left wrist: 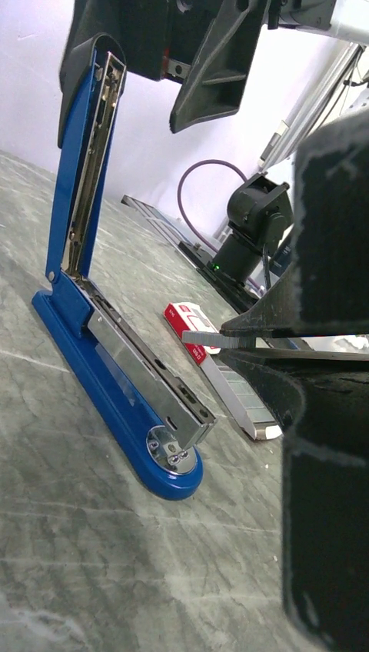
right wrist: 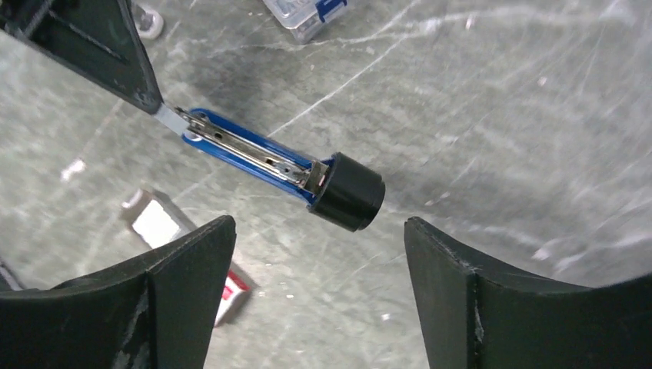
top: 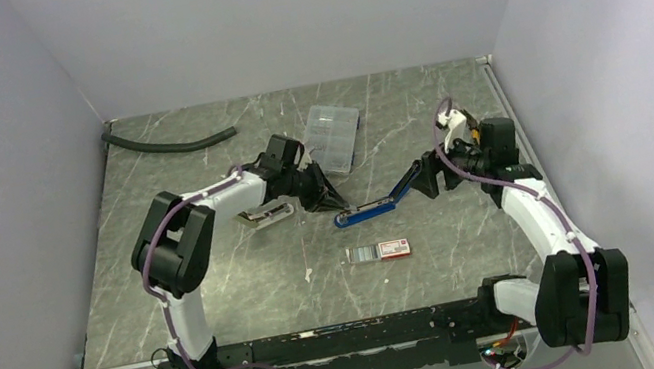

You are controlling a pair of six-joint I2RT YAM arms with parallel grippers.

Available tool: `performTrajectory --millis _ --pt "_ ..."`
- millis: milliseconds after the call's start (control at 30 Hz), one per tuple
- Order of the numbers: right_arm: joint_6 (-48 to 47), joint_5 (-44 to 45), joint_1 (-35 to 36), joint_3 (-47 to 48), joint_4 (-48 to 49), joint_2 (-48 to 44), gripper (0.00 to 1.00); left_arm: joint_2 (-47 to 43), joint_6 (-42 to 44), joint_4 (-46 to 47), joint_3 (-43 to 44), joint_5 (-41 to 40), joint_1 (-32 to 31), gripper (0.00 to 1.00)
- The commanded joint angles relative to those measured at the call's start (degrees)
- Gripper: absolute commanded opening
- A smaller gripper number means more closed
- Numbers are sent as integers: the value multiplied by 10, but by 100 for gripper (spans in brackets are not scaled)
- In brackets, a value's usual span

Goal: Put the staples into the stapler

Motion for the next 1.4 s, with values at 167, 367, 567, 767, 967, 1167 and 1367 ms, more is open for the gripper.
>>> performTrajectory --millis 167,367,567,767,967,1167,1367 --pt "-462 -73 0 111 -153 92 92 -40 36 19 17 32 8 10" --pt "-588 -106 0 214 -284 213 99 -44 53 13 32 39 23 9" --pt "-636 -123 8 246 -323 242 91 -37 60 11 32 42 30 9" --pt "-645 -94 44 224 -306 221 86 -31 59 13 28 39 31 9" --pt "-635 -72 73 217 -290 218 74 -35 56 19 20 40 32 9" --pt "-606 -60 82 194 -281 191 59 -39 49 21 7 41 32 9" --pt "-554 -37 89 165 -251 160 53 -39 42 28 2 47 32 9"
